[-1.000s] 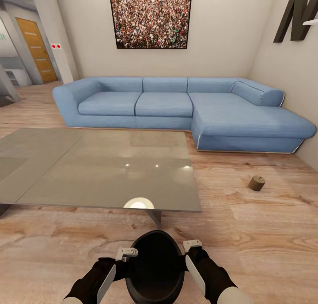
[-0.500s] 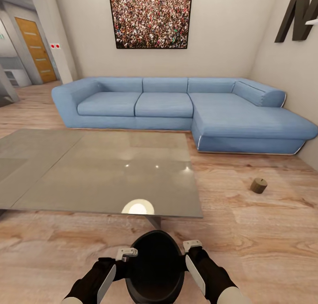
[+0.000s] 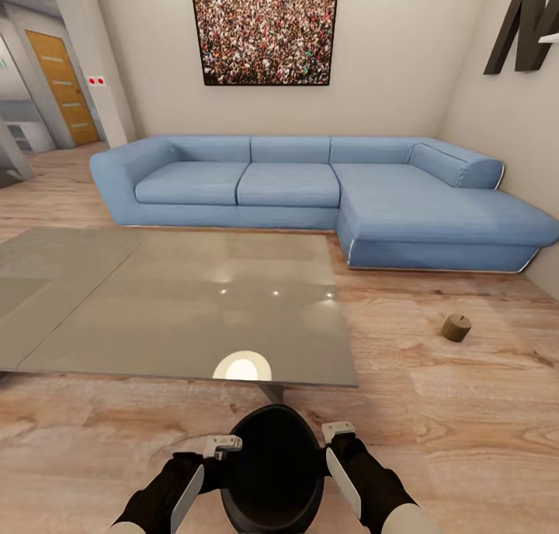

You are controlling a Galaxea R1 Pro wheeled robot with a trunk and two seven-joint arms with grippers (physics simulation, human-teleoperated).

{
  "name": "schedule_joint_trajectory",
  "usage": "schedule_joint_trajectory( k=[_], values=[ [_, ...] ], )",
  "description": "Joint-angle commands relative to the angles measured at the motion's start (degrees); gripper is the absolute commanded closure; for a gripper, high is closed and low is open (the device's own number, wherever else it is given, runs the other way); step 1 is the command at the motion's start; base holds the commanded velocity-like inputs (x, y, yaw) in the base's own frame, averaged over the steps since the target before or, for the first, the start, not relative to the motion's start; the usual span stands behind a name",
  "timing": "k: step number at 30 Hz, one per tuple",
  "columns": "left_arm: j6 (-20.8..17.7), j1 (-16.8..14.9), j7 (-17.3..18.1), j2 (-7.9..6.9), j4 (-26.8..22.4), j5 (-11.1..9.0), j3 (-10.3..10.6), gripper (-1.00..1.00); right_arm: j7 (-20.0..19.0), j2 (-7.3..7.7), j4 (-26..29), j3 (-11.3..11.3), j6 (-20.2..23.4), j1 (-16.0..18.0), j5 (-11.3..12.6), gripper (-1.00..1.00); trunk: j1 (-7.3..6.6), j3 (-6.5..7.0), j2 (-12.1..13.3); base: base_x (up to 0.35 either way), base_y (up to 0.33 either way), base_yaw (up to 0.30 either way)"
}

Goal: Place each of the two pumpkins and all three candles from the living room inside a cabinet in the living room (use any cabinet), then make sure every cabinet is closed, and position the cauldron so it is next to a table in the living room.

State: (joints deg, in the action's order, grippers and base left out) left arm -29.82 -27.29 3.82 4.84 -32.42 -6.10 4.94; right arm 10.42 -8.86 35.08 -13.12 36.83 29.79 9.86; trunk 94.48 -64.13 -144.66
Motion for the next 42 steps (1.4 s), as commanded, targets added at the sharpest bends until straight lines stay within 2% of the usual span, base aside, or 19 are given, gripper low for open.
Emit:
schedule_joint_trajectory(
  k=[1, 5, 12, 18, 32, 33, 42],
  values=[
    [-0.33, -0.04, -0.22, 0.53, -0.01, -1.37, 0.51, 1.00, 0.57, -0.01, 0.08, -0.68, 0.26, 0.00, 0.07, 1.00, -0.02, -0.04, -0.02, 0.002, 0.000, 0.000],
    [-0.33, -0.04, -0.22, 0.53, -0.01, -1.37, 0.51, 1.00, 0.57, -0.01, 0.08, -0.68, 0.26, 0.00, 0.07, 1.00, 0.08, -0.93, -0.08, 0.000, 0.000, 0.000],
    [-0.33, -0.04, -0.22, 0.53, -0.01, -1.37, 0.51, 1.00, 0.57, -0.01, 0.08, -0.69, 0.26, 0.00, 0.07, 1.00, 0.08, -0.93, -0.08, 0.000, 0.000, 0.000],
    [-0.33, -0.04, -0.22, 0.53, -0.01, -1.37, 0.51, 1.00, 0.57, -0.01, 0.08, -0.68, 0.26, 0.00, 0.07, 1.00, 0.24, -2.26, -0.16, 0.000, 0.000, 0.000],
    [-0.33, -0.04, -0.22, 0.53, -0.01, -1.37, 0.51, 1.00, 0.57, -0.01, 0.08, -0.69, 0.26, 0.00, 0.07, 1.00, 0.24, -2.26, -0.16, 0.000, 0.000, 0.000],
    [-0.33, -0.04, -0.22, 0.53, -0.01, -1.37, 0.51, -1.00, 0.57, -0.01, 0.08, -0.68, 0.26, 0.00, 0.07, -1.00, 0.24, -2.26, -0.16, 0.000, 0.000, 0.000],
    [-0.33, -0.04, -0.22, 0.53, -0.01, -1.37, 0.52, -1.00, 0.66, -0.01, 0.08, -0.85, 0.26, 0.00, 0.07, -1.00, 0.24, -2.26, -0.16, 0.000, 0.000, 0.000]
  ],
)
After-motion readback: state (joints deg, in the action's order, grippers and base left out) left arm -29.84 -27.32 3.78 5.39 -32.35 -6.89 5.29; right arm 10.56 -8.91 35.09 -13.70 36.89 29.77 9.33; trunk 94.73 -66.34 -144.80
